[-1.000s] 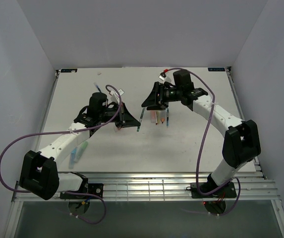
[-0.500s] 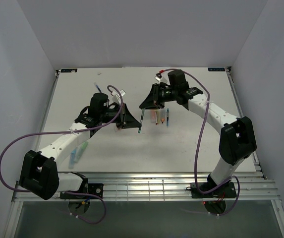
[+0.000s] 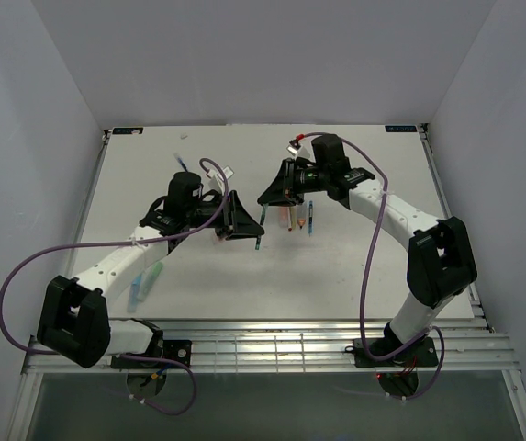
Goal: Open the pen caps
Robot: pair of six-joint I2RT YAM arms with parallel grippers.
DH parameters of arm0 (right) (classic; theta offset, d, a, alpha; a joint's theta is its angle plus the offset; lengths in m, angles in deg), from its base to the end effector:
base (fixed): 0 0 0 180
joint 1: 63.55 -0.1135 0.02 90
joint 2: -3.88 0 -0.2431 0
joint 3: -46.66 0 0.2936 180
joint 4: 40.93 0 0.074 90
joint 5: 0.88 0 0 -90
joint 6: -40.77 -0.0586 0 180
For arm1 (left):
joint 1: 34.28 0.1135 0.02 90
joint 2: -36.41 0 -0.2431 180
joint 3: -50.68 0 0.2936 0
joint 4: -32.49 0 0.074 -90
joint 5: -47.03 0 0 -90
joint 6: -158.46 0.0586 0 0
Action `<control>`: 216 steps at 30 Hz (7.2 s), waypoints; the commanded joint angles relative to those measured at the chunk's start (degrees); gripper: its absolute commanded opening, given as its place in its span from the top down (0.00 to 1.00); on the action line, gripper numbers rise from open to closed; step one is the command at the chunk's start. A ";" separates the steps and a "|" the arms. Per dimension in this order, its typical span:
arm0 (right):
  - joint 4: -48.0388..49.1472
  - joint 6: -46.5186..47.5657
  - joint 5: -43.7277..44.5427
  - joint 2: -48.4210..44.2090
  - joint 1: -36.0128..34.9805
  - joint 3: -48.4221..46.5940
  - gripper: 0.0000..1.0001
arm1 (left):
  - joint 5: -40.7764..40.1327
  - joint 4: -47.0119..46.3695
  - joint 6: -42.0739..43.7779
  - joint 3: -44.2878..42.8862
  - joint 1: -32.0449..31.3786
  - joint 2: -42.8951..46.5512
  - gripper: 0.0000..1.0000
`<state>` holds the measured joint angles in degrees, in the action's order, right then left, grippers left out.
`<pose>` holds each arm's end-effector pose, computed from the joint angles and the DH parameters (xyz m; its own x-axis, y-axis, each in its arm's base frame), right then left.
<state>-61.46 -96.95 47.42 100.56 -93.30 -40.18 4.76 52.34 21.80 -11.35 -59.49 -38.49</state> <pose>0.3619 0.2518 0.2452 -0.9381 0.1001 -0.3316 -0.2597 0.4301 0.8646 0.2876 -0.1833 0.2215 -0.9537 -0.0917 -0.2865 0.2275 0.4031 -0.8864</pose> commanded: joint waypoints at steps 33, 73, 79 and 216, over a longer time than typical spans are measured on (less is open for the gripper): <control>-3.39 -6.42 14.97 15.02 2.51 -28.39 0.92 | -0.09 0.82 -2.74 9.01 -2.30 7.56 1.00; -19.04 14.41 19.11 32.95 -3.64 -25.67 0.81 | -21.80 26.49 8.07 -11.64 -2.03 5.90 1.00; -18.69 13.36 17.96 34.18 -3.82 -26.82 0.71 | -20.57 26.05 8.68 -12.34 -2.03 4.41 1.00; -27.83 20.13 16.03 -22.68 14.29 21.87 0.57 | -56.95 36.07 20.64 -77.38 20.55 -67.31 0.52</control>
<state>-88.87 -77.68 62.90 77.48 -79.29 -16.00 -52.62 88.95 41.19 -86.91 -39.27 -106.24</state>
